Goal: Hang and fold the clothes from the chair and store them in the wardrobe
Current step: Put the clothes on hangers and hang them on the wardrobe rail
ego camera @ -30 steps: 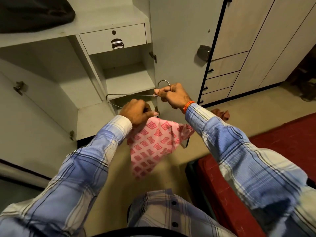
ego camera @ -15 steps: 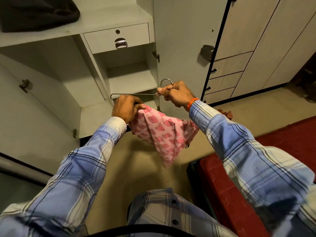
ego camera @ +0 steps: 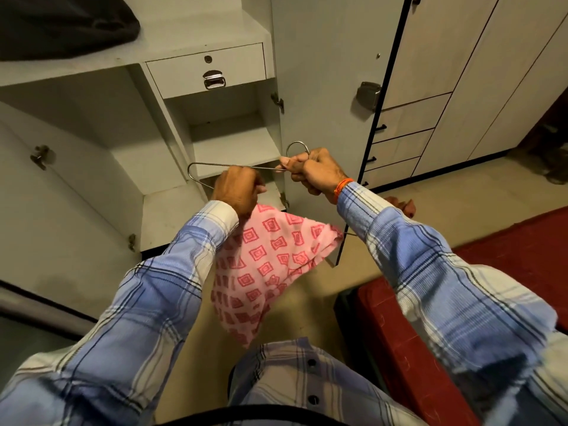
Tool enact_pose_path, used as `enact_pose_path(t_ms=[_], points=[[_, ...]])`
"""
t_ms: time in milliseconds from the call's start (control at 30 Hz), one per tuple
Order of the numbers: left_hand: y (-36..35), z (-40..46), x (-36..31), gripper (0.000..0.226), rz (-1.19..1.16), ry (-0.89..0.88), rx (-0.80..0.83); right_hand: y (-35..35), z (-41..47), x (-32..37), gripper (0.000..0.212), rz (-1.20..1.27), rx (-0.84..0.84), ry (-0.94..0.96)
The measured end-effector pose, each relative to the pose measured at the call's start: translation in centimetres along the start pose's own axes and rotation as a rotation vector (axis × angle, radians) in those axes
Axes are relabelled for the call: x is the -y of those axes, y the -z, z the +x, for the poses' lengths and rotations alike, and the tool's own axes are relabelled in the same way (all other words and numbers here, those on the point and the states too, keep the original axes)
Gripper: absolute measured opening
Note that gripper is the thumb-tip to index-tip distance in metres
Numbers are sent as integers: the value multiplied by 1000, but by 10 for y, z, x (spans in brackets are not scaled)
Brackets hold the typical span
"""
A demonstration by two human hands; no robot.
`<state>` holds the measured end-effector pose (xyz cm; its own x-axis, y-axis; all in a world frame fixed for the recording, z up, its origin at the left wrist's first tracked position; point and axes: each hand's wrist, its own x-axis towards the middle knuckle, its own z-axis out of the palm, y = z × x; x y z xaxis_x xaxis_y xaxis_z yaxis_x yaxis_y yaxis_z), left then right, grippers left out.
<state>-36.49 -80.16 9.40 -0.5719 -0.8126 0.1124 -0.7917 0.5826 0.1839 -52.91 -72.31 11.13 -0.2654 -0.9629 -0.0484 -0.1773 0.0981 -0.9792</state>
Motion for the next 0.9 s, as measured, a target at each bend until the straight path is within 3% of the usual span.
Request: enact_pose_path(t_ms=[100,200,300,433,633,800,900], points=[[1,-9,-14,26,-265,-194,284,-1,2,-1,37,2,22,-1],[-7,-17,-26,33,-279,-282,409,-2,5,-5,37,-7,28,-20],[-15,-18,-29,33,-224,-322,405,-2,3,-5,28,24,52,-17],[-15,-17,-31,24,-303,-197,356,-2,3,-5,28,35,71,-21],[-24,-8,-46,26,-227,157,6,-9,4,-2,47,64,75,-32],[-31,-4,-50,25,-102,71,202,-6,2,0,26,4,64,-14],[-31,-9,-42,32,-92,-4,180,-4,2,-3,21,-32,25,-4]])
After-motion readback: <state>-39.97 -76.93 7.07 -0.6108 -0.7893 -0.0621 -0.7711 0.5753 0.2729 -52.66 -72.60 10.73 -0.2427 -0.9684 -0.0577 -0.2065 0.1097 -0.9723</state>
